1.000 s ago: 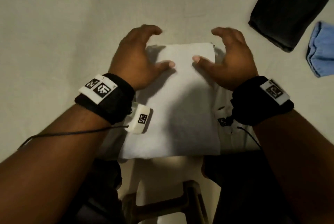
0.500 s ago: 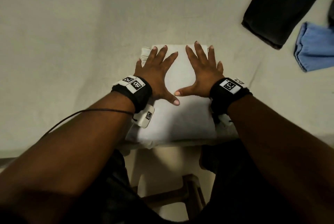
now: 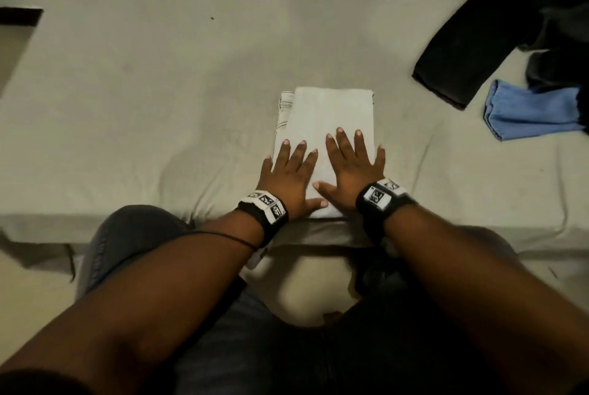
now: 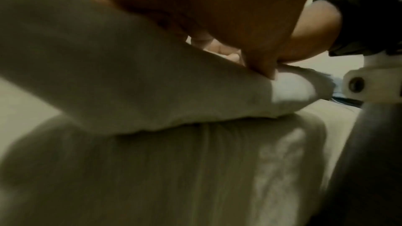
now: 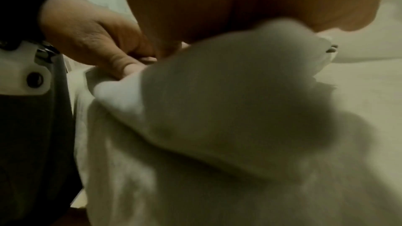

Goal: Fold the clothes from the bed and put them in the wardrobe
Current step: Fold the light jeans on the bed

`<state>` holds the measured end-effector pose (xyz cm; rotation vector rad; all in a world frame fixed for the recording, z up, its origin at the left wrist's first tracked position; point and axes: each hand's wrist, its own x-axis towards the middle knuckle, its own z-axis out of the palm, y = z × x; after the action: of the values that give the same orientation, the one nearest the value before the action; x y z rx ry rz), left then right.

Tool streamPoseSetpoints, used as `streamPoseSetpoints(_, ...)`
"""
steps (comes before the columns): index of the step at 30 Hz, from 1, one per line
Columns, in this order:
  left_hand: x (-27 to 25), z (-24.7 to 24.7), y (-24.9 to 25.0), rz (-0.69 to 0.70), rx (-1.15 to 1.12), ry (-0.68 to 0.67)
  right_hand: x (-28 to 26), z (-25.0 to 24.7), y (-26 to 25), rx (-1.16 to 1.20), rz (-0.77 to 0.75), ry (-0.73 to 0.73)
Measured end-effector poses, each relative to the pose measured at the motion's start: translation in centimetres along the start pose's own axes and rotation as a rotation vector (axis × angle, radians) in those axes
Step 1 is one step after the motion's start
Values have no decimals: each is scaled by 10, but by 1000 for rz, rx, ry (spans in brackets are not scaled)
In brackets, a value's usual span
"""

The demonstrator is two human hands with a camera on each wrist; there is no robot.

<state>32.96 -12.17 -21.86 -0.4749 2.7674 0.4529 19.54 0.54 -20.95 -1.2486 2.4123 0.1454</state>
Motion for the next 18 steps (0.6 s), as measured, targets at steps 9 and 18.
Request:
streamPoseSetpoints(9, -63, 33, -19, -45, 39, -79, -56, 30, -9, 300, 269, 21)
streamPoseSetpoints(18, -26, -11, -37, -535, -840, 141, -30, 11, 48, 1032, 399, 122)
